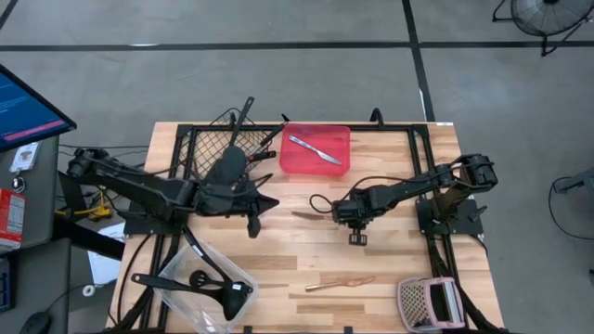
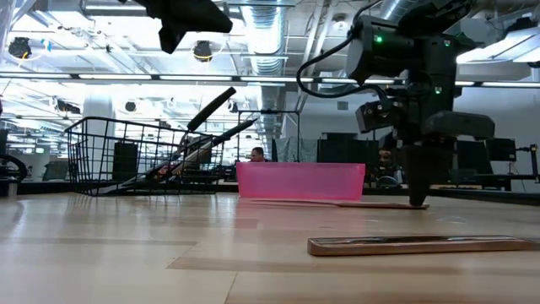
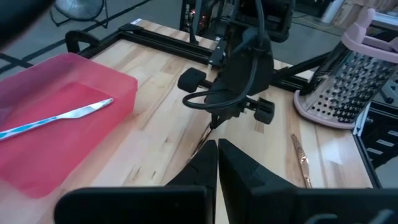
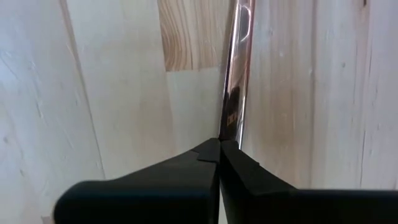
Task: Pick & Place Kitchen Items
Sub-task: Put the gold table knife into the red bin
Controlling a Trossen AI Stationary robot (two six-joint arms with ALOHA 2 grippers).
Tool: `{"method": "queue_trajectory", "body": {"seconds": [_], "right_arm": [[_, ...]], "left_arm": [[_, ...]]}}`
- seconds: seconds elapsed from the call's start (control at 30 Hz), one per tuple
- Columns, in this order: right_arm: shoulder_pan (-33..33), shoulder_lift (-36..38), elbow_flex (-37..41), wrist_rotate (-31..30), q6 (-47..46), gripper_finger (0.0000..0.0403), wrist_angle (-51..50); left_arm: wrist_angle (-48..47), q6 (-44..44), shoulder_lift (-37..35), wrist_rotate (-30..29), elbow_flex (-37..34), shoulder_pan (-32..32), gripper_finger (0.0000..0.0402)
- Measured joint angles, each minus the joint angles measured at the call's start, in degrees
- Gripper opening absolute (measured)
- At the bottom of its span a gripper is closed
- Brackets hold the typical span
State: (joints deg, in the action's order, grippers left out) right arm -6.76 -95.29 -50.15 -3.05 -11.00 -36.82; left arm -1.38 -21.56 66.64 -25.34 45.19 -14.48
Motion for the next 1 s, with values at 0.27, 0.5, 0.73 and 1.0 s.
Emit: {"method": "queue_trajectory", "body": {"seconds": [0.27, 0.5, 0.73, 1.0], "right_arm": [[-0.02, 0.04, -0.02, 0.02, 0.00, 0.0000, 6.05], [-0.28, 0.05, -0.02, -1.45, -0.02, 0.0000, 9.99], [-0.72, 0.50, -0.03, -4.69, 0.21, 0.0000, 14.09], [-1.14, 11.07, 6.68, -7.57, -0.69, 0.0000, 24.00]], "left_arm": [[-0.17, -0.11, -0.01, -0.16, 0.00, -0.32, 0.0001], [-0.16, -0.13, 0.01, -0.16, 0.00, -0.32, 0.0001], [-0.16, -0.13, 0.04, -0.90, 0.00, -0.30, 0.0001], [-0.61, -0.13, 0.04, -1.08, 0.02, -0.30, 0.0001]]}}
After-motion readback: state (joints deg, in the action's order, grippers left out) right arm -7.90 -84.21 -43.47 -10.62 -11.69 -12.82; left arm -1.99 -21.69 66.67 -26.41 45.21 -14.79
